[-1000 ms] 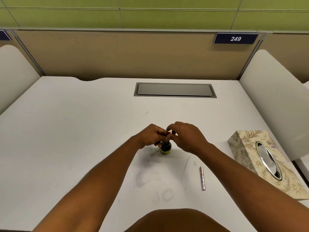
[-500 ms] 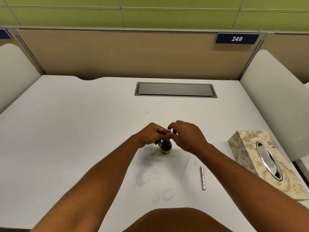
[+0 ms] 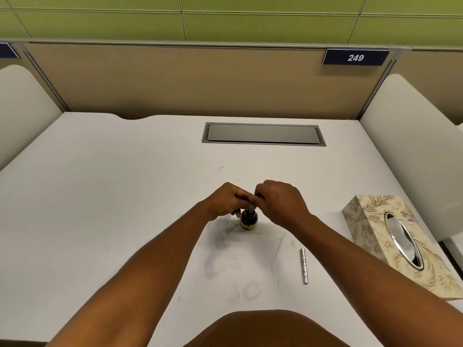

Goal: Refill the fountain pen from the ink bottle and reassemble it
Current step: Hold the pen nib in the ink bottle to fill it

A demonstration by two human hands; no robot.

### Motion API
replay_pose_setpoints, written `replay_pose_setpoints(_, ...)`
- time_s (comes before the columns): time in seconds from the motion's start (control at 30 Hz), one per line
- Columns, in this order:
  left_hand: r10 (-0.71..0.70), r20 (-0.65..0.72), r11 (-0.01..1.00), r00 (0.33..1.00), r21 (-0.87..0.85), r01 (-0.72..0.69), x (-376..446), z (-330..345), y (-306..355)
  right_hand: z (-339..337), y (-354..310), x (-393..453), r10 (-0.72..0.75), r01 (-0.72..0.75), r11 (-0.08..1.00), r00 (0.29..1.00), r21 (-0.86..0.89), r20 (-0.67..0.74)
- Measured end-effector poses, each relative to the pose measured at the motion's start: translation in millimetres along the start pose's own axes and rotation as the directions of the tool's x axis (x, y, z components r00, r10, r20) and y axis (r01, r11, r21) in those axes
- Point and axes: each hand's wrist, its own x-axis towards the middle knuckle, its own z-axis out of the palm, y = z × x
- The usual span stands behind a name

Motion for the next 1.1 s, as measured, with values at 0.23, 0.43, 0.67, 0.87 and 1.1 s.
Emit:
replay_pose_setpoints(0.23, -0.010, 0.008, 1.000, 1.000, 0.008, 0.010, 0.7, -0.8, -2.9, -1.5, -0.9, -2.1, -0.038, 0.035, 0.998, 0.998, 0.055, 0.051)
replay_pose_setpoints(0.43, -0.014, 0.004, 1.000, 1.000, 0.005, 0.014, 1.5, 1.2, -1.7, 0.6, -3.3, -1.4, 0.032, -0.032, 0.999, 0.999, 0.001, 0.028)
replay_pose_setpoints(0.67, -0.022, 0.018, 1.000, 1.000, -0.016, 0.022, 1.8, 1.2, 0.7, -0.4, -2.1, -3.0, 0.059, -0.059, 0.998, 0.998, 0.009, 0.028)
replay_pose_setpoints(0.87, -0.007, -0.049, 0.987, 0.999, -0.160, -0.001, -5.4, -4.7, 0.1, -4.2, 5.3, -8.5, 0.168, -0.161, 0.973, 0.986, 0.163, -0.025)
replay_pose_setpoints(1.1, -0.108, -0.290, 0.894, 0.951, -0.447, -0.035, -7.5, -11.6, -6.3, -7.2, 14.1, -26.6, 0.331, -0.269, 0.861, 0.941, 0.431, -0.075)
